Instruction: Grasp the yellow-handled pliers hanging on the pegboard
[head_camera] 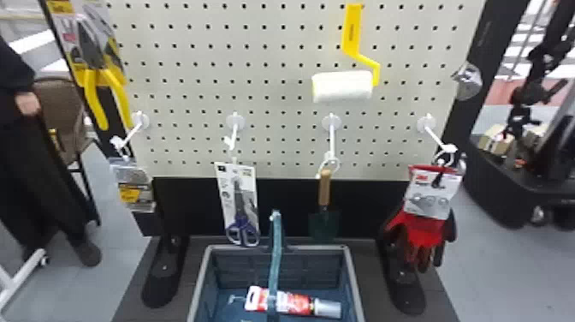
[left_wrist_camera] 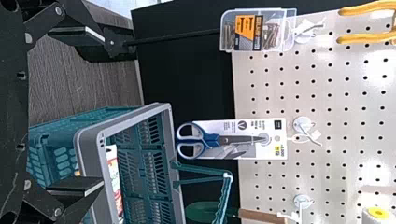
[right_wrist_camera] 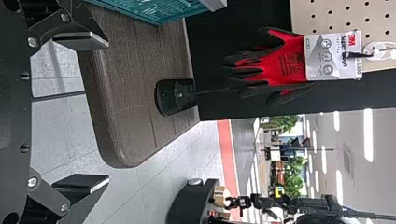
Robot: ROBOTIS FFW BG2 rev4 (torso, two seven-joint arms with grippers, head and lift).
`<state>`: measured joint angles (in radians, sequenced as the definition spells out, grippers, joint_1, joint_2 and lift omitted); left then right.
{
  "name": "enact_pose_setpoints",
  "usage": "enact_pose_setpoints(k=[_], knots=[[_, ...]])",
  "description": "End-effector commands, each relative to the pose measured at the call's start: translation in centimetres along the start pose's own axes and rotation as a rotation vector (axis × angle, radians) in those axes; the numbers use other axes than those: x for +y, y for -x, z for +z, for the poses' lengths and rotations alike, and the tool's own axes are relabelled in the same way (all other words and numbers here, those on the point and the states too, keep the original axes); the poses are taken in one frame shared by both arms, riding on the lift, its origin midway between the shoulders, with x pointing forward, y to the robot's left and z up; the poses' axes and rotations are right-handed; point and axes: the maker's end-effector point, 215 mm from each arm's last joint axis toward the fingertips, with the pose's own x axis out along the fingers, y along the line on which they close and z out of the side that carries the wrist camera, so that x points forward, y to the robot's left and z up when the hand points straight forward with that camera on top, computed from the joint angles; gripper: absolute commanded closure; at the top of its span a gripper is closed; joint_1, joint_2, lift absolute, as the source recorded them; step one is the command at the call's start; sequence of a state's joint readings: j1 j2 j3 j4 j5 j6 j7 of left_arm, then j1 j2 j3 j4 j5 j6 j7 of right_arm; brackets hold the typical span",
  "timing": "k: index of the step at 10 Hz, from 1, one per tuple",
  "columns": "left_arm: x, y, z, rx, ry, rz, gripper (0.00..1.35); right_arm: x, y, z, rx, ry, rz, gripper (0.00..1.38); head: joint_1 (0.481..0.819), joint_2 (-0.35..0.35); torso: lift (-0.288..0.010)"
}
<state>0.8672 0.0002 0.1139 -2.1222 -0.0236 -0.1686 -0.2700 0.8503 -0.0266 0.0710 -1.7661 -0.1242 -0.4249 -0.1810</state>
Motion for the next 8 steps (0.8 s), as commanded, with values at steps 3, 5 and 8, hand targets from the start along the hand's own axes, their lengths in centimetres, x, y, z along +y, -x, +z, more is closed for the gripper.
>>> enact_pose_setpoints(k=[3,5,8], knots=[[0.2,0.2,-0.1,0.004,-0.001,0.004,0.23,0.1,0.0,0.0,0.001,-0.001,0.0,0.27,0.549,0.0,-0.1],[0.2,0.4,-0.3,0.009,0.002,0.006,0.23,0.0,0.2,-0.3,0.006,-0.001,-0.001,0.27,0.549,0.0,-0.1],[0.7,0.1,2.1,-0.001,-0.011,0.01,0.23,0.0,0.3,-0.3,0.008,-0.002,-0.002,0.27,0.549,0.0,-0.1]])
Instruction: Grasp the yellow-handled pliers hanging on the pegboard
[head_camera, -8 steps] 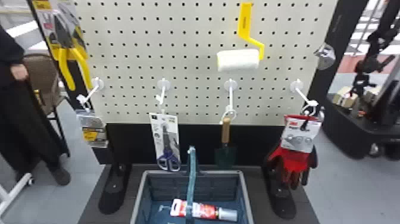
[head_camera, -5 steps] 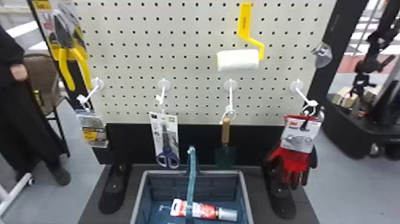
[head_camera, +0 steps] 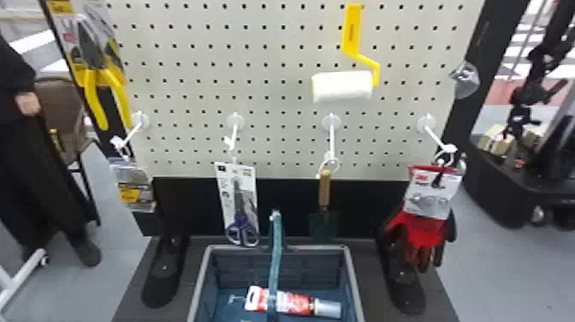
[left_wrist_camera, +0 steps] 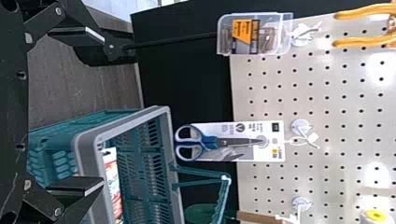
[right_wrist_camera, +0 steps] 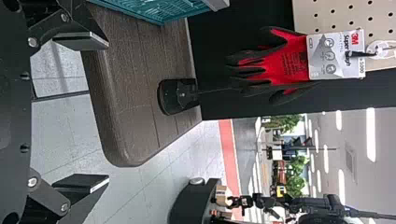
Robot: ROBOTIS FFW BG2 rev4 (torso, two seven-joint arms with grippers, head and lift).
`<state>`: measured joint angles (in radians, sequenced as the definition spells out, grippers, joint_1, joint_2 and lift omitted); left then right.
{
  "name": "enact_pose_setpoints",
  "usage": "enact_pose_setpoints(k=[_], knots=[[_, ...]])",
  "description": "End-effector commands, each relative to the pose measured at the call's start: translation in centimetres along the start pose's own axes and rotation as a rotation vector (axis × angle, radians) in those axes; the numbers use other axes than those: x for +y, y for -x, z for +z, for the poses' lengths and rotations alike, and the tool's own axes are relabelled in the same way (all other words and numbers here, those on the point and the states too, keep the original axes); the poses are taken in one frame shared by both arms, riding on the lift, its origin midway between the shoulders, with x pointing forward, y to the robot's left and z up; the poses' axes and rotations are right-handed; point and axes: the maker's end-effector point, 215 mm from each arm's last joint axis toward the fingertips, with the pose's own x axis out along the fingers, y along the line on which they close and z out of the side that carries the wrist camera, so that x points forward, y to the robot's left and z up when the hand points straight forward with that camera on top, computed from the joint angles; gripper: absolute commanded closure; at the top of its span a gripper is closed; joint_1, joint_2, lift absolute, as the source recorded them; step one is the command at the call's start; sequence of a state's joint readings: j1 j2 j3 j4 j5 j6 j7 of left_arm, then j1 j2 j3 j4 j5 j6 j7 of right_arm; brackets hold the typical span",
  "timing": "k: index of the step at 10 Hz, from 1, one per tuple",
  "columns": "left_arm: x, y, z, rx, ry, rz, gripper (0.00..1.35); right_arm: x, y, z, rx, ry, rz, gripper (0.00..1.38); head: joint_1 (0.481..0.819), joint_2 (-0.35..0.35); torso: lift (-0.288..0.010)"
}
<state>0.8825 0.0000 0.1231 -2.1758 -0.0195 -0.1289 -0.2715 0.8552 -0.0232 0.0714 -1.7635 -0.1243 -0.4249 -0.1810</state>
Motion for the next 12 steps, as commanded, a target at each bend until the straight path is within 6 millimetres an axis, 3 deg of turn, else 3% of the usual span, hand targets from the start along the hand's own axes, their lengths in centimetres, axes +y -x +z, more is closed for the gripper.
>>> enact_pose_setpoints(k=[1,2,5,9,12], knots=[[1.4,0.0,2.9,-0.025,-0.025,0.021,0.23,0.0,0.0,0.0,0.0,-0.001,0.0,0.27,0.549,0.0,-0.1],[2.9,-0.1,5.5,-0.046,-0.055,0.038,0.23,0.0,0.1,-0.1,0.002,0.0,0.0,0.27,0.549,0.0,-0.1],[5.6,-2.5,9.8,-0.088,-0.112,-0.02,0.23,-0.1,0.1,0.0,0.002,-0.001,-0.002,0.27,0.549,0.0,-0.1],[9.6,-4.9,20.4,-0.257,-0.273,0.004,0.23,0.0,0.0,0.2,-0.003,0.001,0.0,0.27,0.549,0.0,-0.1],[12.1,-6.5,26.0,-0.348,-0.29,0.02,0.23,0.0,-0.2,0.3,-0.007,0.003,0.002,0.27,0.549,0.0,-0.1]])
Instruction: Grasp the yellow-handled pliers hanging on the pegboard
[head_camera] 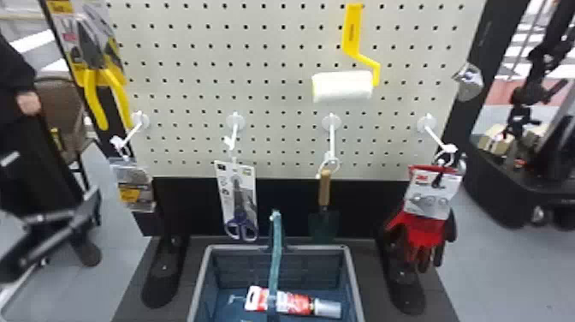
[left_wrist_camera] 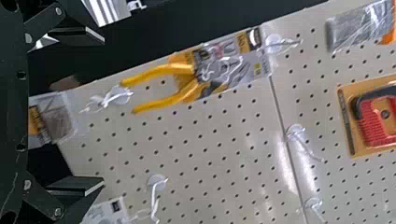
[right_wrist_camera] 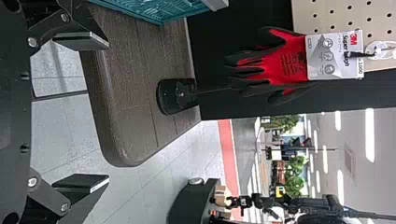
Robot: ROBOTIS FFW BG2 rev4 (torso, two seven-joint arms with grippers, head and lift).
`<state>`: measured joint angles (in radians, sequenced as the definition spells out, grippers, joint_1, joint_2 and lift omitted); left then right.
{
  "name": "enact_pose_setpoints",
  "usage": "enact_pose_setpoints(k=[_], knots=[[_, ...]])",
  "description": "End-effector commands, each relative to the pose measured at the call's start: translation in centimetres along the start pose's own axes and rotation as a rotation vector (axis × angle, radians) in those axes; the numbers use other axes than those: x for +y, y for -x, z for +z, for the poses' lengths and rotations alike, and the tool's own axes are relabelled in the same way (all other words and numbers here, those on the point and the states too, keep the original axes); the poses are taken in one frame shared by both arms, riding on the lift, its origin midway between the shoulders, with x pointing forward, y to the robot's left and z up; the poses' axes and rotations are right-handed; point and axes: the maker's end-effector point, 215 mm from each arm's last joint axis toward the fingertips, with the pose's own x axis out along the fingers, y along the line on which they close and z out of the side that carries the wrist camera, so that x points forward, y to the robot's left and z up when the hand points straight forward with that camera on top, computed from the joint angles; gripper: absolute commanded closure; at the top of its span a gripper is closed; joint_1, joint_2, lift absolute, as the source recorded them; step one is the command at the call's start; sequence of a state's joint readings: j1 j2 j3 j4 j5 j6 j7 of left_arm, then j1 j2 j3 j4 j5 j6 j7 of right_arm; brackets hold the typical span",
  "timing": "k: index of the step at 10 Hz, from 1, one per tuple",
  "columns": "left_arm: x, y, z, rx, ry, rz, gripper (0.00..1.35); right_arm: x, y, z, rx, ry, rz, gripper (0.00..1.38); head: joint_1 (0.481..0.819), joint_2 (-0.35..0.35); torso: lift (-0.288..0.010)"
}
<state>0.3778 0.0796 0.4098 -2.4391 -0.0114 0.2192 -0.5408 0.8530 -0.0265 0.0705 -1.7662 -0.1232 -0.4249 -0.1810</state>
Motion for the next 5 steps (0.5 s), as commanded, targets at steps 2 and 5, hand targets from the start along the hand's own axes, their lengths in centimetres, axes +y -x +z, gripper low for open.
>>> enact_pose_setpoints(k=[2,5], knots=[[3.6,-3.1,2.2,-0.093,0.06,0.027,0.23,0.1,-0.2,0.2,-0.004,0.002,0.002,0.27,0.549,0.0,-0.1],[6.3,-7.4,3.1,-0.152,0.198,-0.046,0.23,0.2,-0.5,0.3,-0.01,0.006,0.004,0.27,0.549,0.0,-0.1]])
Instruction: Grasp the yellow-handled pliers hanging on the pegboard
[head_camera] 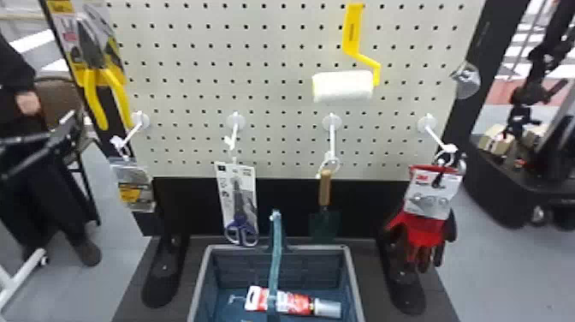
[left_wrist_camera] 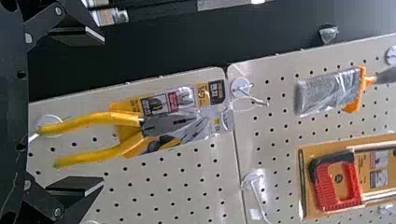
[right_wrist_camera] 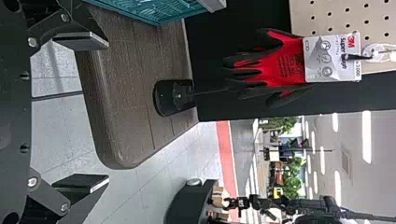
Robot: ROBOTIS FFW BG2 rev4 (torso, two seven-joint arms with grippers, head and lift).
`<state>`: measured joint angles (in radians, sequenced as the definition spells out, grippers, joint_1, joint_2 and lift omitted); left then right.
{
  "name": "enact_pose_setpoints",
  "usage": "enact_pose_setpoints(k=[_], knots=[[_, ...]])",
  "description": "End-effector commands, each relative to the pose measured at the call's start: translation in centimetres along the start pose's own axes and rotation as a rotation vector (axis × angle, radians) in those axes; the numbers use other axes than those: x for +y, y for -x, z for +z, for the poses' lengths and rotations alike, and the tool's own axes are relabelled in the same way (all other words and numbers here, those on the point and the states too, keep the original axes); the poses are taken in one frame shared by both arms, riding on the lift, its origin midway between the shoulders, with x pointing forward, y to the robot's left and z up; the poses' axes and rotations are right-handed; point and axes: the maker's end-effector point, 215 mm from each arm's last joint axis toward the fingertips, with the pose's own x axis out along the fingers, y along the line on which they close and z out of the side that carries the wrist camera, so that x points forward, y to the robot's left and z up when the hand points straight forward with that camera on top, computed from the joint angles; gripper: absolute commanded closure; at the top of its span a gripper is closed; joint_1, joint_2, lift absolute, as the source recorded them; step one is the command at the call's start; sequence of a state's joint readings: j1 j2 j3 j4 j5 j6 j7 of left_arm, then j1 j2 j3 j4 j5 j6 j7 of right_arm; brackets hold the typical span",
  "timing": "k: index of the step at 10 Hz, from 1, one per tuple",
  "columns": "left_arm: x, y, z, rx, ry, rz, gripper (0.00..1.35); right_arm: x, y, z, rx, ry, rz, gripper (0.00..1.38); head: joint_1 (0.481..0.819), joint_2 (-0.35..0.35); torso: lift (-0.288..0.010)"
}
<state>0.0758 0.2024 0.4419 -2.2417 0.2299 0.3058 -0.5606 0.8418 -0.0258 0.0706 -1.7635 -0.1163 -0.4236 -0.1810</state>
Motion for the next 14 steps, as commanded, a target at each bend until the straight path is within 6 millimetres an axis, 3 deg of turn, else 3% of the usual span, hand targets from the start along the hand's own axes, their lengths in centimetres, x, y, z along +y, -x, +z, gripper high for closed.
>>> enact_pose_setpoints(k=[1,4,6,7,9,11,12,14], knots=[[1.0,-2.5,-0.7,-0.001,0.107,-0.064,0.23,0.2,-0.2,0.1,-0.003,0.0,0.002,0.27,0.549,0.0,-0.1],[1.4,-5.9,-1.5,0.054,0.21,-0.262,0.23,0.3,-0.5,0.1,-0.004,0.002,0.003,0.27,0.549,0.0,-0.1],[-0.7,-7.8,0.8,0.079,0.255,-0.482,0.23,0.5,-0.9,0.2,-0.011,0.004,0.004,0.27,0.549,0.0,-0.1],[-1.8,-8.3,2.1,0.091,0.247,-0.59,0.23,0.6,-1.1,0.3,-0.015,0.003,0.006,0.27,0.549,0.0,-0.1],[-3.0,-7.8,2.2,0.177,0.192,-0.694,0.26,0.5,-1.1,0.2,-0.012,0.005,0.005,0.27,0.549,0.0,-0.1],[-4.3,-6.5,0.9,0.231,0.217,-0.746,0.76,0.5,-1.0,0.1,-0.01,0.003,0.003,0.27,0.549,0.0,-0.1],[-4.6,-6.1,0.7,0.25,0.197,-0.771,1.2,0.5,-1.0,0.1,-0.01,0.001,0.002,0.27,0.549,0.0,-0.1],[-4.1,-6.5,1.4,0.231,0.175,-0.757,1.22,0.5,-1.1,0.2,-0.012,0.002,0.005,0.27,0.549,0.0,-0.1]])
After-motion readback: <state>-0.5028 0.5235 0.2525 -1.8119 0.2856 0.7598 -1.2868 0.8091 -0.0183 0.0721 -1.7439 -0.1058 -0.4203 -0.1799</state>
